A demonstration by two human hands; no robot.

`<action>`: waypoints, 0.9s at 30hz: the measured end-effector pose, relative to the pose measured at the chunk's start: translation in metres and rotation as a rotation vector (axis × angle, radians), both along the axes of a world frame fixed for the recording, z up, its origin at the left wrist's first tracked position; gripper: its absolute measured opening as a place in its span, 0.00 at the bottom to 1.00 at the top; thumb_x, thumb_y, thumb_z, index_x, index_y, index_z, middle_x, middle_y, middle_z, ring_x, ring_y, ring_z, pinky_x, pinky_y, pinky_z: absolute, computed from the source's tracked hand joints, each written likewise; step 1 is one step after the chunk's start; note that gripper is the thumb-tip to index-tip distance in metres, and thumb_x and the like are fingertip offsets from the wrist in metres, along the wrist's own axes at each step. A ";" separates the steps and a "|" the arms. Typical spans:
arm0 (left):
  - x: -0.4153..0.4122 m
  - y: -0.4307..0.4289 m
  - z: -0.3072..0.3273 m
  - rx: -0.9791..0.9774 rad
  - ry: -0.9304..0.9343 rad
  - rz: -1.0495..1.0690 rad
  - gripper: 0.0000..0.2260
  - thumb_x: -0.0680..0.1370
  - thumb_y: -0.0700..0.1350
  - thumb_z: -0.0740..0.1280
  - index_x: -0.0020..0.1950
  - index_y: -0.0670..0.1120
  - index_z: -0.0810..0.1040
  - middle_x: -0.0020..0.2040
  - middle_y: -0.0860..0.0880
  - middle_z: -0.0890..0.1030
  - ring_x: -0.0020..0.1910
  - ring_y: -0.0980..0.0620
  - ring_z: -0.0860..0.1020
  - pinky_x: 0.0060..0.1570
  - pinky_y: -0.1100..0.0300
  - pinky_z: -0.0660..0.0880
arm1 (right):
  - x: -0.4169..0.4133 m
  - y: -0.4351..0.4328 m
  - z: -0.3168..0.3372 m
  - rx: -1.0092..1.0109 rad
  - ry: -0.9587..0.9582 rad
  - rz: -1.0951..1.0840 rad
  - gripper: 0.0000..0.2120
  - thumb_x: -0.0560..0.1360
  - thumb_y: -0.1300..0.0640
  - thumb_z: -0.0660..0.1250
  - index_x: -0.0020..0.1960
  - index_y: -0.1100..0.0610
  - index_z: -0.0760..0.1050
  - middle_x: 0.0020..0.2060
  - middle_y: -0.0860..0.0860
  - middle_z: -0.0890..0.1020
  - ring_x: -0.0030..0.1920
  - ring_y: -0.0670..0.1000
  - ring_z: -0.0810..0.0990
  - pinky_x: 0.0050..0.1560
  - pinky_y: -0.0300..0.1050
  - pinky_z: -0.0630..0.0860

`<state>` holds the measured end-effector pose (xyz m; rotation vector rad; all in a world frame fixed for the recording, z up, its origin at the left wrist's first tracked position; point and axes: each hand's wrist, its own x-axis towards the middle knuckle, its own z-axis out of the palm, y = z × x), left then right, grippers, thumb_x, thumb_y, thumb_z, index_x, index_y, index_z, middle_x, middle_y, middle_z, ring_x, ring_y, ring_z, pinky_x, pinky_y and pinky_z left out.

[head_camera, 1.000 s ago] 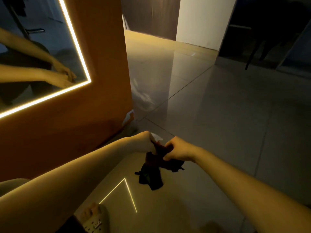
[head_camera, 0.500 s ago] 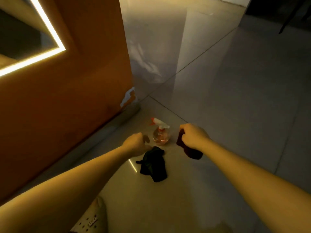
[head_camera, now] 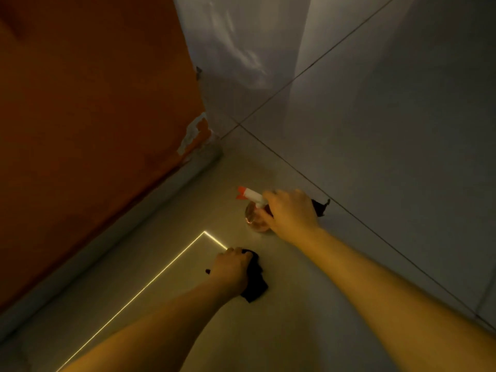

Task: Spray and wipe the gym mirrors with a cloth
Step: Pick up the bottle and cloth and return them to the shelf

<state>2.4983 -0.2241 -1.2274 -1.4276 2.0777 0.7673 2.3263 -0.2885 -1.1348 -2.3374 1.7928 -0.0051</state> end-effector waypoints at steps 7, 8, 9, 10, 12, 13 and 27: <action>0.030 -0.008 0.098 0.130 0.099 0.368 0.11 0.77 0.50 0.74 0.56 0.52 0.76 0.53 0.51 0.80 0.52 0.51 0.81 0.53 0.53 0.82 | -0.008 0.025 0.043 0.000 0.002 -0.027 0.11 0.68 0.56 0.83 0.41 0.58 0.82 0.30 0.53 0.81 0.26 0.55 0.78 0.36 0.45 0.69; 0.033 -0.009 0.121 0.134 0.127 0.411 0.13 0.78 0.48 0.74 0.58 0.53 0.73 0.54 0.52 0.82 0.51 0.52 0.82 0.53 0.52 0.83 | -0.013 0.033 0.061 -0.002 0.033 -0.037 0.13 0.64 0.58 0.85 0.40 0.57 0.82 0.30 0.53 0.81 0.25 0.55 0.77 0.35 0.45 0.69; 0.033 -0.010 0.148 0.131 0.146 0.428 0.17 0.78 0.47 0.73 0.62 0.54 0.70 0.55 0.53 0.83 0.51 0.52 0.83 0.53 0.51 0.83 | -0.020 0.042 0.081 -0.017 0.069 -0.041 0.13 0.62 0.60 0.85 0.40 0.57 0.82 0.31 0.53 0.81 0.26 0.55 0.77 0.35 0.45 0.69; 0.030 -0.011 0.177 0.121 0.172 0.414 0.22 0.80 0.47 0.72 0.69 0.55 0.67 0.56 0.54 0.83 0.52 0.53 0.82 0.56 0.52 0.83 | -0.027 0.049 0.105 -0.046 0.085 -0.053 0.14 0.60 0.62 0.85 0.41 0.57 0.83 0.32 0.54 0.81 0.27 0.56 0.78 0.35 0.45 0.70; 0.015 -0.013 0.247 0.094 0.222 0.325 0.29 0.82 0.45 0.69 0.79 0.56 0.59 0.58 0.56 0.78 0.54 0.55 0.79 0.59 0.58 0.77 | -0.048 0.064 0.162 -0.097 0.061 -0.080 0.16 0.60 0.64 0.82 0.46 0.59 0.83 0.33 0.54 0.82 0.29 0.57 0.79 0.36 0.47 0.72; 0.005 -0.014 0.283 0.065 0.240 0.265 0.30 0.83 0.44 0.68 0.81 0.57 0.58 0.60 0.55 0.76 0.56 0.54 0.78 0.59 0.58 0.75 | -0.060 0.072 0.194 -0.127 0.058 -0.100 0.16 0.62 0.64 0.80 0.49 0.59 0.83 0.35 0.54 0.82 0.31 0.57 0.79 0.38 0.48 0.72; -0.267 -0.016 0.758 -0.388 0.763 -0.456 0.14 0.77 0.58 0.66 0.47 0.48 0.78 0.42 0.52 0.73 0.35 0.51 0.72 0.37 0.60 0.65 | -0.301 0.198 0.634 -0.590 0.070 -0.443 0.18 0.73 0.65 0.73 0.62 0.60 0.80 0.46 0.53 0.82 0.48 0.56 0.80 0.56 0.55 0.74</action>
